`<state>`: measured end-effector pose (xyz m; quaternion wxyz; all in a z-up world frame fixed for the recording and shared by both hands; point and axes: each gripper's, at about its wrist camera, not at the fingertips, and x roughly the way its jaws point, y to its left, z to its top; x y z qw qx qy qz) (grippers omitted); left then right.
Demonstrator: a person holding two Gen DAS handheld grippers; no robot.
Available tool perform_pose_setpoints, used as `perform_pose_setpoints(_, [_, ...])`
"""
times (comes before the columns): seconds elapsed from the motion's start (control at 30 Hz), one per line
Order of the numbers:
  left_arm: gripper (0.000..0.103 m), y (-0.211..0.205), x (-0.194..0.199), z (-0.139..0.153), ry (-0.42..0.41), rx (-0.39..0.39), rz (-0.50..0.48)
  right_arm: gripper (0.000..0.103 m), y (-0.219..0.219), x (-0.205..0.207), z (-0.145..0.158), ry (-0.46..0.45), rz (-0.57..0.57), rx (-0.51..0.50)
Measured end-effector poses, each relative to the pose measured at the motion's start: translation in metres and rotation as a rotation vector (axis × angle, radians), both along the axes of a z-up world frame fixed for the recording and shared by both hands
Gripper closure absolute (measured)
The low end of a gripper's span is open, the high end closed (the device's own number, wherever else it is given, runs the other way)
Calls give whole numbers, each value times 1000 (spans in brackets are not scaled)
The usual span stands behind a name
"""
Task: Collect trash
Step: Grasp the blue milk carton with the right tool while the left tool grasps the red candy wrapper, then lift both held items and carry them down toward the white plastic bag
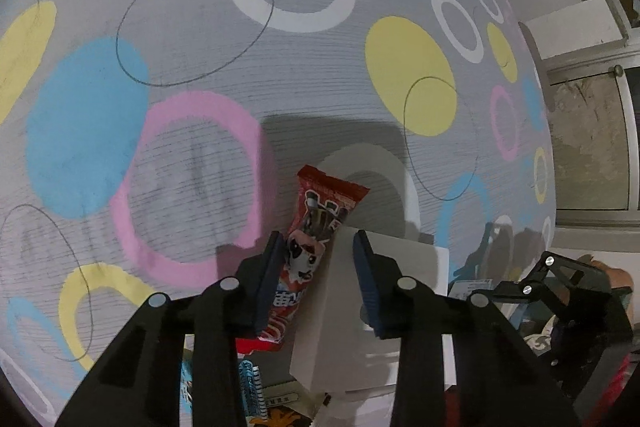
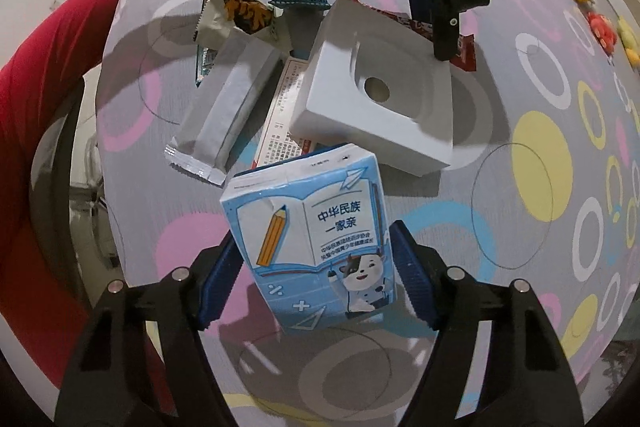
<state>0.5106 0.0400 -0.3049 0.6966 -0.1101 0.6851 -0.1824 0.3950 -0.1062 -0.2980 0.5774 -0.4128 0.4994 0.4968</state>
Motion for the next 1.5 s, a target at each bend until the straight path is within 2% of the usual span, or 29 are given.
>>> perform_pose_setpoints(0.27, [66, 13, 13, -13, 46, -91, 41, 32, 1, -5, -6, -2, -34, 20])
perform_pose_setpoints(0.37, [66, 10, 13, -12, 28, -85, 29, 32, 1, -4, -8, 1, -50, 31])
perform_pose_setpoints(0.5, [66, 12, 19, -19, 62, -129, 58, 32, 0, -6, -9, 5, -56, 37])
perform_pose_setpoints(0.63, [67, 9, 20, -19, 50, -124, 58, 32, 1, -7, -10, 3, -66, 44])
perform_pose_setpoints(0.7, [68, 14, 23, -22, 69, -134, 91, 32, 1, -8, -11, 3, -71, 44])
perform_pose_setpoints(0.8, [76, 14, 24, -27, 77, -115, 95, 32, 1, -9, -11, -4, -76, 45])
perform_pose_setpoints(0.93, [79, 9, 22, -25, 59, -78, 73, 33, 1, -9, -11, -10, -98, 55])
perform_pose_setpoints(1.03, [86, 10, 22, -25, 58, -51, 79, 33, 1, -10, -11, -21, -118, 61])
perform_pose_setpoints(1.13, [88, 7, 20, -22, 38, 2, 75, 33, -1, -11, -10, -51, -160, 58])
perform_pose_setpoints(1.3, [89, 6, 14, -13, 3, 79, 86, 34, -7, -23, -5, -184, -277, 51])
perform_pose_setpoints(1.5, [89, 23, 1, 16, -58, 109, 129, 34, -22, -37, 16, -273, -510, 97])
